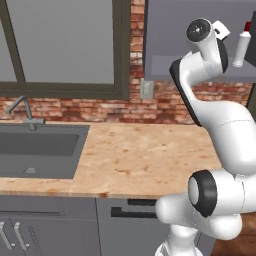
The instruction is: There is a bowl on the dining counter. Grab a lemon wedge from the fridge and place it in the bowl. Then get the liquor bottle and glass cup from the cabinet and place them next to the bowl.
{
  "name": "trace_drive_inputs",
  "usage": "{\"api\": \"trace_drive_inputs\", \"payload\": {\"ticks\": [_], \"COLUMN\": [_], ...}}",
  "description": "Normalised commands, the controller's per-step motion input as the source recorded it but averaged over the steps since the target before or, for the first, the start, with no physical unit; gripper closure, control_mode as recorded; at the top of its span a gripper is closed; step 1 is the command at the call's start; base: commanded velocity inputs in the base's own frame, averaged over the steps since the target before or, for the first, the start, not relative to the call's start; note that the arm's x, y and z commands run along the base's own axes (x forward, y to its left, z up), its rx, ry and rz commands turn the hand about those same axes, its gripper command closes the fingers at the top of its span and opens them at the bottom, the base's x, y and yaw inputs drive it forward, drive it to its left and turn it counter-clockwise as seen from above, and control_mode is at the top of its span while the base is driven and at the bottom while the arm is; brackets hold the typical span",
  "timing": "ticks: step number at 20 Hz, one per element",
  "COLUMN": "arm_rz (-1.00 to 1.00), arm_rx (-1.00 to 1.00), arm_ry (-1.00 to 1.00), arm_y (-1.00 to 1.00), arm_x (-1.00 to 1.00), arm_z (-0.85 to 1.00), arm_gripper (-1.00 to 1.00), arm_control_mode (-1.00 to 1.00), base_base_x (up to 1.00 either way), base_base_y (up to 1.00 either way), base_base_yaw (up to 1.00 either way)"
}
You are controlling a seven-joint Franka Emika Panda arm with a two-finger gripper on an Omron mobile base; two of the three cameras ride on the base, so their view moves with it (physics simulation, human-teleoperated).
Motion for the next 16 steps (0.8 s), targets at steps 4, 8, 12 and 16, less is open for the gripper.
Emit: {"api": "trace_drive_inputs", "payload": {"ticks": [4,8,12,16], "arm_rz": [0.0,0.0,0.0,0.0], "arm_rx": [0.0,0.0,0.0,0.0], "arm_ry": [0.0,0.0,0.0,0.0], "arm_y": [-0.23,-0.24,-0.26,-0.18], "arm_x": [0.21,0.21,0.19,0.14], "arm_z": [0.0,0.0,0.0,0.0], "arm_gripper": [-1.0,-1.0,-1.0,-1.0], "arm_control_mode": [-1.0,-1.0,-1.0,-1.0], "base_base_x": [0.0,0.0,0.0,0.0], "base_base_y": [0.0,0.0,0.0,0.0], "base_base_yaw": [0.0,0.0,0.0,0.0]}}
